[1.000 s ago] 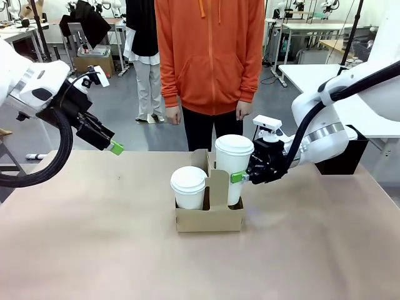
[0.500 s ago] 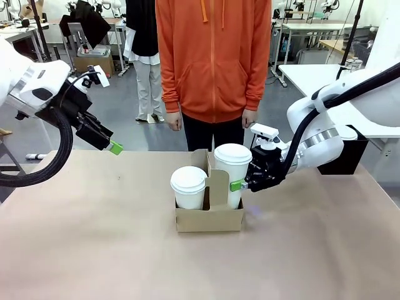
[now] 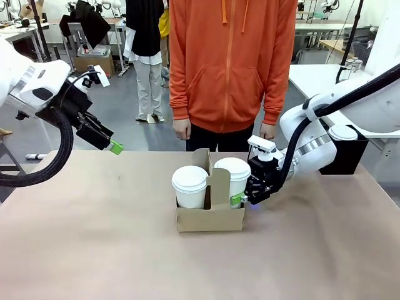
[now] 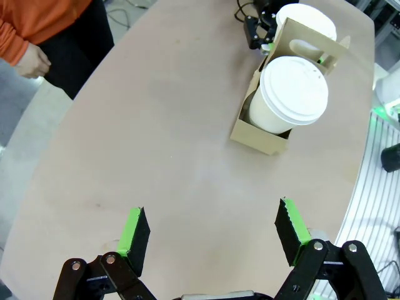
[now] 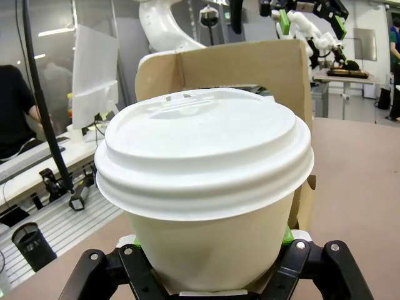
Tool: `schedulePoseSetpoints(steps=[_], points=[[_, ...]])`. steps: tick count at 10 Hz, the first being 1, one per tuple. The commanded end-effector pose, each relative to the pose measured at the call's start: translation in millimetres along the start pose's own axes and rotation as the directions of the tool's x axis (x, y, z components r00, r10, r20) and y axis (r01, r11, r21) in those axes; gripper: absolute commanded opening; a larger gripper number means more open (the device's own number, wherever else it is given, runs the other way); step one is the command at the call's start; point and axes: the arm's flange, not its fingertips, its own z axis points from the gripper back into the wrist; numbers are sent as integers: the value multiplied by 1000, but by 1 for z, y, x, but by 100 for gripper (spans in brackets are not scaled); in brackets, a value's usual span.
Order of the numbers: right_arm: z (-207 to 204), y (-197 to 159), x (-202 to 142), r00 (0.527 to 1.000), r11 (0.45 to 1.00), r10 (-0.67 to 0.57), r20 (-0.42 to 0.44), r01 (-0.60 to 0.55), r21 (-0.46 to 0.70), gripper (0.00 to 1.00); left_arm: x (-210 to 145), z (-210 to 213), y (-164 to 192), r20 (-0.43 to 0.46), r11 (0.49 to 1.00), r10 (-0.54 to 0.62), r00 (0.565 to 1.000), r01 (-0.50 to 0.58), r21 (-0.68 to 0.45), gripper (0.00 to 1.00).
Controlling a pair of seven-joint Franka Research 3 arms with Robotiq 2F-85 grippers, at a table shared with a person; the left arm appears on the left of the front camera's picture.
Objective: Pour a drink into a cup and package it in a carrier.
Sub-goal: Insert the held 600 ml Paper Cup into the Cup Carrier.
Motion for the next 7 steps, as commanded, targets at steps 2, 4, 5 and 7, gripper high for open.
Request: schedulePoseSetpoints(steps=[2, 4, 5, 7], points=[[2, -4, 0, 998, 998, 55, -32, -55, 12, 80, -1, -1, 1, 20, 1000, -7, 1000, 7, -2, 100], [5, 3, 8, 993, 995, 96, -62, -95, 10, 100, -1, -1, 1, 20, 1000, -7, 1000, 7, -2, 100], [9, 6, 13, 992, 995, 104, -72, -104, 0, 100, -1, -1, 1, 20, 1000, -7, 1000, 7, -2, 100], [25, 14, 23, 988, 991, 124, -90, -128, -36, 100, -1, -1, 1, 20, 1000, -7, 1000, 7, -2, 100]])
